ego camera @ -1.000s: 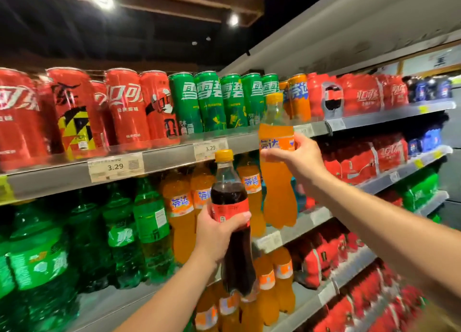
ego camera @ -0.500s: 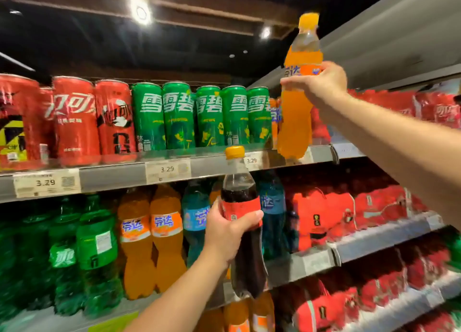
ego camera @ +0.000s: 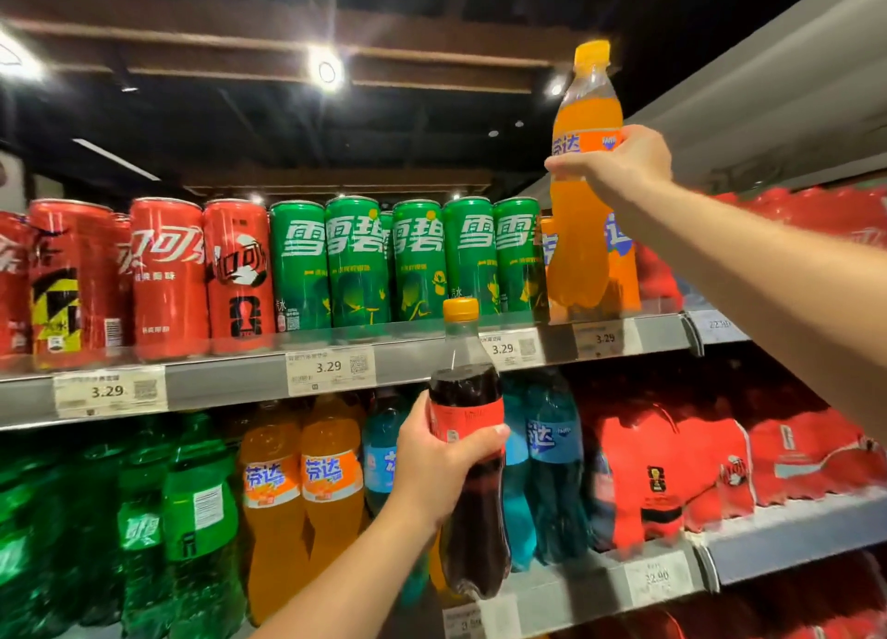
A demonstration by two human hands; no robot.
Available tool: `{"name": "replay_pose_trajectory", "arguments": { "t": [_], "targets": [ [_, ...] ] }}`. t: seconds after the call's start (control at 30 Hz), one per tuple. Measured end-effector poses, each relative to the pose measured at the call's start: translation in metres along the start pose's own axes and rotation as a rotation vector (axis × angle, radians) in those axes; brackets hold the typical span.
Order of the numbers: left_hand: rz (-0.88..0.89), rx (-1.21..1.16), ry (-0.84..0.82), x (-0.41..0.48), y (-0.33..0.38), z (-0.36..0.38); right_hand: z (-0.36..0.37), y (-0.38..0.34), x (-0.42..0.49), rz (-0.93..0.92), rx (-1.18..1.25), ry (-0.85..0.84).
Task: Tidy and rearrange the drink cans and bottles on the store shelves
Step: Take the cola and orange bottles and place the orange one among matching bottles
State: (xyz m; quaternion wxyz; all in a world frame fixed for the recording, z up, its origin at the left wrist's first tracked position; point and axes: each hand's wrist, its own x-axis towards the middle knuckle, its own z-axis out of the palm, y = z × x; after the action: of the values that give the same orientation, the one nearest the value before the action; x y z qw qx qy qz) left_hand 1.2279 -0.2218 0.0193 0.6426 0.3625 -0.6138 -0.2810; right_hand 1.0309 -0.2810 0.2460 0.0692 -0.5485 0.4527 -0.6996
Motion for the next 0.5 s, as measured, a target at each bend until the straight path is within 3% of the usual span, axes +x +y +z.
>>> {"name": "replay_pose_trajectory", "arguments": {
  "t": [0.5],
  "targets": [
    [0.041,0.049,0.04,0.014,0.005,0.002,0.017,0.022,0.021,-0.042,-0.104,-0.144]
  ]
}}
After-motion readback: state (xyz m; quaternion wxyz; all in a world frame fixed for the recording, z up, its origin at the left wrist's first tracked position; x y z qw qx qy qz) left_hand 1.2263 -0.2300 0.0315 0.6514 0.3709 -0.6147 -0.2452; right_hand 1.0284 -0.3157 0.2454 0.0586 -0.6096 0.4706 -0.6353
